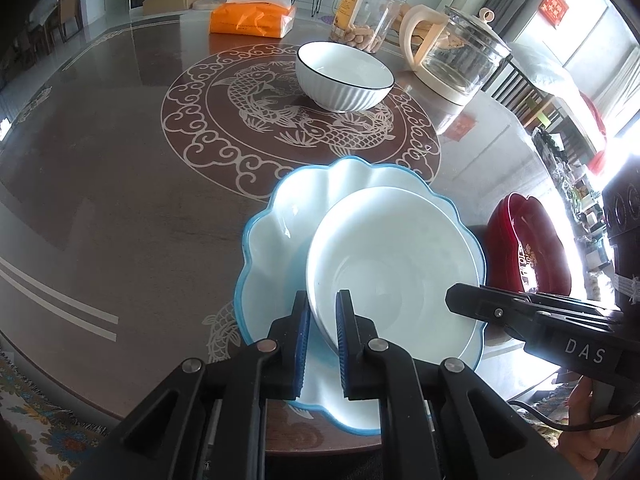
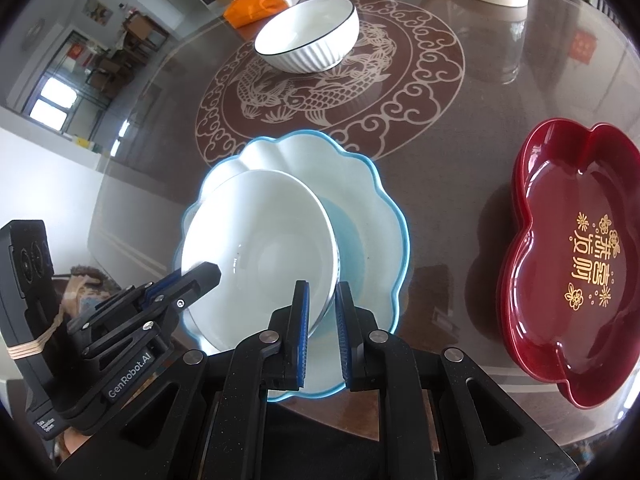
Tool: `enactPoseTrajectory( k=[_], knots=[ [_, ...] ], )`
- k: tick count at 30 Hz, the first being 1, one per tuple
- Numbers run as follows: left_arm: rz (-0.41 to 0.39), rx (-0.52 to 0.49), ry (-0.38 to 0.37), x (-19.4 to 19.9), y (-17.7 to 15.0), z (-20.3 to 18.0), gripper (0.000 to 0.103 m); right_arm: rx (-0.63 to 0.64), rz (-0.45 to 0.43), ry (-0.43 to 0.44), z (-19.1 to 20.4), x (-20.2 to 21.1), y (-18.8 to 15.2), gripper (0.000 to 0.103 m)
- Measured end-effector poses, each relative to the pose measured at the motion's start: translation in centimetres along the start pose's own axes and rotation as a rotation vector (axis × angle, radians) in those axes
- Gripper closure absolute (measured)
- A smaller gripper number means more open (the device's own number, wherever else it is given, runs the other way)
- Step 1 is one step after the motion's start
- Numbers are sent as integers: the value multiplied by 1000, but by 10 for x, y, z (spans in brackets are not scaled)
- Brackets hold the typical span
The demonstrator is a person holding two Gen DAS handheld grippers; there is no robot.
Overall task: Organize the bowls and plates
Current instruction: 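Carry the small white bowl into the scalloped bowl and open right tool, then withdraw the open right tool from the nested bowls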
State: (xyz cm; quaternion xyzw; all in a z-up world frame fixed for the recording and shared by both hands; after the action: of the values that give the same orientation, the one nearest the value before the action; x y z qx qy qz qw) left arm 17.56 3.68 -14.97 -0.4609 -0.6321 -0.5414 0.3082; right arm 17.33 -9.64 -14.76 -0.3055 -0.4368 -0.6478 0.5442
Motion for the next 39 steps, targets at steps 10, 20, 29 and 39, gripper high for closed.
enactPoseTrajectory(
  k=[10, 20, 29, 39],
  knots=[
    [-121, 6, 14, 16, 7, 0, 33, 30, -81, 50, 4, 10, 6, 52],
    [-274, 5, 19, 57, 21, -2, 26, 64, -254, 0, 10, 51, 4, 41],
    [-361, -52, 133, 83, 14, -7, 24, 109, -356, -136, 1, 65, -14, 38],
    [-382, -48, 186, 92, 0, 0, 24, 112, -372, -154, -6, 62, -29, 38]
  ],
)
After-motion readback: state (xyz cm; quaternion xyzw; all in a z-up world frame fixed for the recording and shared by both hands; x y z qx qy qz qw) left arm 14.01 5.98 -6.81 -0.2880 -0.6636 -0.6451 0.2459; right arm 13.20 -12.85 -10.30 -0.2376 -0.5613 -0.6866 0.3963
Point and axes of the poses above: each gripper's, at about its wrist camera, not at the fingertips, and x roughly against the way its jaws point, z to its left, y to its top, the point moved 7 cm from there along -x, roughly the way its jaws point, and after that the axes turned 2 degrees about y, right-handed, at the moved point
